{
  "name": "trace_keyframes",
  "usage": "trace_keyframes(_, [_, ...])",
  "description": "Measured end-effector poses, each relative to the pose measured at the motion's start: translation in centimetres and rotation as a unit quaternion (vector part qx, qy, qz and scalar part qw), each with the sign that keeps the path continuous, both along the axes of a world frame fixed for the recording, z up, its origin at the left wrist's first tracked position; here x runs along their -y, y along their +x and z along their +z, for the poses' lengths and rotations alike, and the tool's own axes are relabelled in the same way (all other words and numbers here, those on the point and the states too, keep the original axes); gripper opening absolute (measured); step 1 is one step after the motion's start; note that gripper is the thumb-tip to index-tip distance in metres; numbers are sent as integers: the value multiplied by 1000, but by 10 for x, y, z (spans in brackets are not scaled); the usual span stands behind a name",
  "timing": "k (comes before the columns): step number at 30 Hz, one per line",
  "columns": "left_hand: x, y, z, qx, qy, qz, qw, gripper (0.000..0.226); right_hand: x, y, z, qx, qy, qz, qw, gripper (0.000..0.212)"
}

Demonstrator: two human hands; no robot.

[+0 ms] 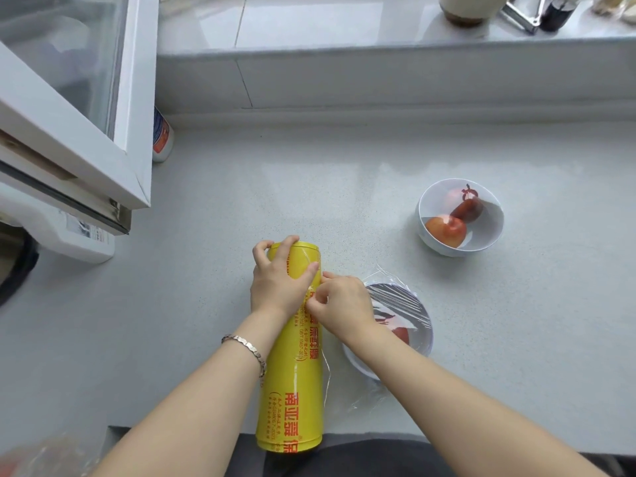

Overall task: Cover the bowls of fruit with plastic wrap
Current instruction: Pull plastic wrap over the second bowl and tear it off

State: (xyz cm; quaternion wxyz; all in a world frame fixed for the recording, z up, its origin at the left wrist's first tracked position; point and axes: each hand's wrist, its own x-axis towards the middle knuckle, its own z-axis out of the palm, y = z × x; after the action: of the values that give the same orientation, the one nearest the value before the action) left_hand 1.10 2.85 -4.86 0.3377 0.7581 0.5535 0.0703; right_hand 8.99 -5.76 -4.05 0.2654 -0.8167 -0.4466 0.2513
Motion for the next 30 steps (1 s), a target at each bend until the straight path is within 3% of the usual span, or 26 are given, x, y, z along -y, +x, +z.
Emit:
trace_keyframes(5, [-5,-7,-1,14,-17,-3,1000,50,8,8,-12,32,-62,52,996,28])
trace_keyframes(9, [-5,-7,-1,17,-20,-3,1000,49,15,9,-8,54,-42,43,997,12])
trace_keyframes(12, [-5,-7,0,20,-19,-1,1000,49,28,9,-4,22,-29,86,996,27])
trace_keyframes(17, [-1,-7,4,32,-20,4,999,55,37,-2,0,-18,-27,121,992,26])
trace_keyframes(20, [2,-8,7,44,-28,12,999,65,35,-5,0,-7,-58,140,988,31])
trace_keyframes(25, [28,-25,2,4,-99,47,994,110,34,-3,-5,-20,-47,119,992,20])
trace_keyframes(28, [36,-31,-2,50,-130,87,986,114,33,-9,-3,-20,-60,93,994,30])
trace_keyframes(30, [34,-32,-3,56,-132,86,986,109,31,-10,-7,31,-27,69,997,21])
